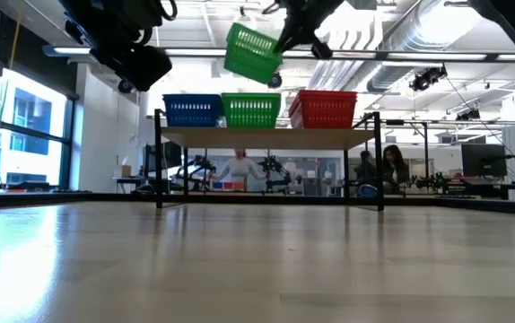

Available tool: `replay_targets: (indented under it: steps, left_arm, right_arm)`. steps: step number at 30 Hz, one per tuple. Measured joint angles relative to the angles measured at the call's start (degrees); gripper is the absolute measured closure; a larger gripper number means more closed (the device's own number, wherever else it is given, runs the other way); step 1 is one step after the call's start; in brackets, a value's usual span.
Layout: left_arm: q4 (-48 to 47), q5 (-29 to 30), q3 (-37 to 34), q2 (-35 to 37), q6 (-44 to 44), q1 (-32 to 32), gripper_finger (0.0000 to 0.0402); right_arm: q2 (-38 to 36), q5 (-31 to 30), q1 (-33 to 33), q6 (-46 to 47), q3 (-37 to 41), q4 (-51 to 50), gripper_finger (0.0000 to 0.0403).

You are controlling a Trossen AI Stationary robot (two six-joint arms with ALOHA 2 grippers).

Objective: Stack baskets on shelf by color
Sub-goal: Stack the green bin on top of the green bin on the shelf

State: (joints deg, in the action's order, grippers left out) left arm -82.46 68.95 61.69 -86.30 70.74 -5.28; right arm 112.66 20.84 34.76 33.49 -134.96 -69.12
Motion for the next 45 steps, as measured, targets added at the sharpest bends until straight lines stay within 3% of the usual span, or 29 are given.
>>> replay_targets:
  steps: [20, 32, 45]
  left_arm:
    - [0.0, -1.4, 0.0, 0.0, 0.0, -0.1, 0.0255]
    - [0.0, -1.4, 0.0, 0.0, 0.0, -0.1, 0.0255]
    - [0.0, -1.4, 0.0, 0.0, -0.9, -0.1, 0.0255]
  right_arm:
    - [2.5, 2.9, 2.2, 2.6, 3.6, -1.2, 0.0403]
    - [2.8, 0.7, 3.2, 2.1, 3.6, -5.0, 0.0403]
    - [2.8, 2.8, 3.5, -4.0, 3.6, -6.4, 0.0403]
